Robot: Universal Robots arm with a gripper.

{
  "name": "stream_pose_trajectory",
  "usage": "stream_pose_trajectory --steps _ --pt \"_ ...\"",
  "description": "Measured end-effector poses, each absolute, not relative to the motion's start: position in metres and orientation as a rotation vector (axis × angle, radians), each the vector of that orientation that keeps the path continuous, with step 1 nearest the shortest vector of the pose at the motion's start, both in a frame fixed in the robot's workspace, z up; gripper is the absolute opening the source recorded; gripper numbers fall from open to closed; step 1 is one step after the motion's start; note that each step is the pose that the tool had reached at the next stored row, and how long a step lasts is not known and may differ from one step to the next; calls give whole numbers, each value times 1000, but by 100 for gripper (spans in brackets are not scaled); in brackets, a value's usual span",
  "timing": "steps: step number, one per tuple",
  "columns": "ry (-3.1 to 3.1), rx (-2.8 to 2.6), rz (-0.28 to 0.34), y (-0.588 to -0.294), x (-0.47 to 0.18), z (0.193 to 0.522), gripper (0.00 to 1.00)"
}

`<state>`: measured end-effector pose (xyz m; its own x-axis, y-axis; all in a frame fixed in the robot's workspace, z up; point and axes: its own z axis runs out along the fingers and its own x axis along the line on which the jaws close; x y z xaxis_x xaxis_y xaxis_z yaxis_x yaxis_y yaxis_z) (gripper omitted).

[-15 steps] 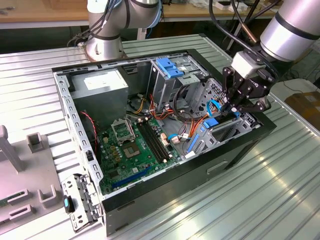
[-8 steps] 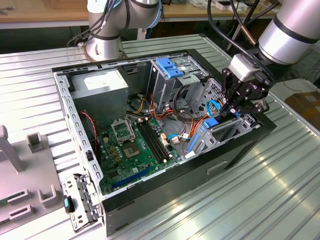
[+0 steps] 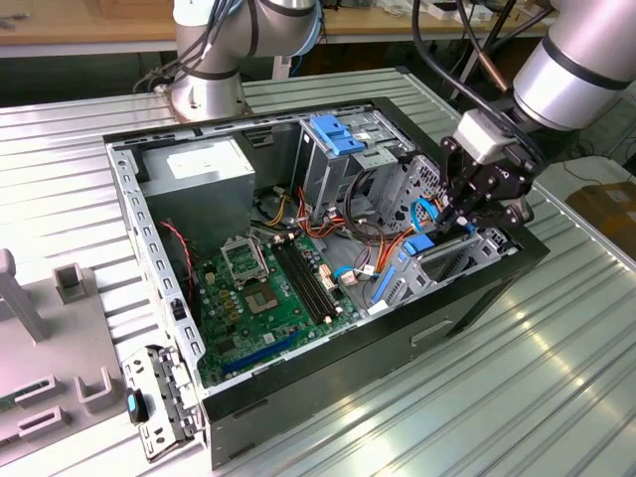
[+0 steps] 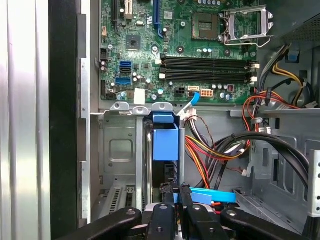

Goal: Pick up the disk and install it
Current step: 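Insert the second disk wire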

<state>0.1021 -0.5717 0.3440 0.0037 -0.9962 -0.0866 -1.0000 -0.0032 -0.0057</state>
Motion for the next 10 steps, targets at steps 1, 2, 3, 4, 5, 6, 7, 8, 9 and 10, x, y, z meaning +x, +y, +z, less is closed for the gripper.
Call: stream_pose_trajectory --steps 1,2,3,4,5,6,7,8,9,10 --pt "2170 -2178 89 -572 102 344 16" --pt "2170 -2178 89 -572 102 343 16" --pt "2170 -2178 89 -572 102 343 16" --pt "2169 -2177 91 -572 102 341 16" --pt "2167 -2175 95 -572 102 337 16" --pt "2167 -2175 95 -572 102 337 16" --pt "2167 -2175 95 -572 102 337 16" --pt "2166 -2174 97 -572 102 336 17" --pt "2167 -2174 96 -572 102 338 24" --pt "2167 -2175 96 -572 102 339 24"
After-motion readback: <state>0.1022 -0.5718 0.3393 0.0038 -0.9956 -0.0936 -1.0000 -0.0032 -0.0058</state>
